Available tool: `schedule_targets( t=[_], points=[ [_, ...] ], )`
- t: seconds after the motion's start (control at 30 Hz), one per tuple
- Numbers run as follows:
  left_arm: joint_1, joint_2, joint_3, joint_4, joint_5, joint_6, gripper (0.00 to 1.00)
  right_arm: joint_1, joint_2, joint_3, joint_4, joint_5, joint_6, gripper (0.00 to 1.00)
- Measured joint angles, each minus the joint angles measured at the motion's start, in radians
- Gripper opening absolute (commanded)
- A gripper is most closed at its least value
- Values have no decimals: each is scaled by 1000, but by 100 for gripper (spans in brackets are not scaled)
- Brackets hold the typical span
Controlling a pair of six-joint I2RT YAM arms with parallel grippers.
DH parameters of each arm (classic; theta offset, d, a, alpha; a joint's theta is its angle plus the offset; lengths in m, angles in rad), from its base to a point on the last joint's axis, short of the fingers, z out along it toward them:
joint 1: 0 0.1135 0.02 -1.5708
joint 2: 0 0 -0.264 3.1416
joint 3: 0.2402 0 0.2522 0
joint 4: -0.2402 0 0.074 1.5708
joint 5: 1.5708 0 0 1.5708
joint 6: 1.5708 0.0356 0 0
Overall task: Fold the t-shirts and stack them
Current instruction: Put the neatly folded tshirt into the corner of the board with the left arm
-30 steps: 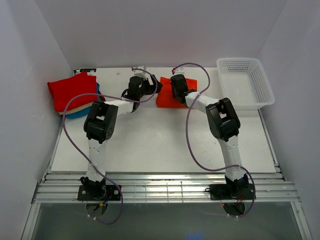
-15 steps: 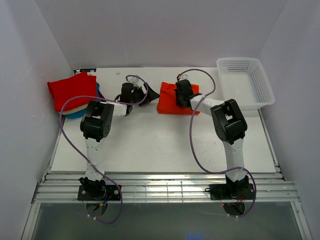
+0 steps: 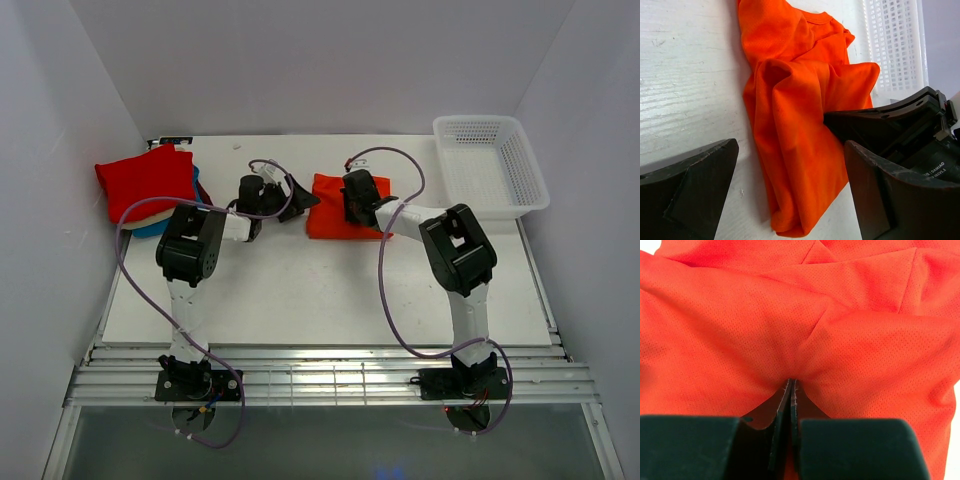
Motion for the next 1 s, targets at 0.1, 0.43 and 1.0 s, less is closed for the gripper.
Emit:
schedule_targets(
  t=[0.1,0.43,1.0],
  points=[
    [-12,-3,-3,-1,-3,2,98,13,-3,-6,2,5,3,8],
    [-101,-4,9,-23,-68,44,98,42,-26,-36,4,11,11,8],
    [-161,24,114,-220,-245,164,36,77,-47,-76,40,14,22,8]
  ],
)
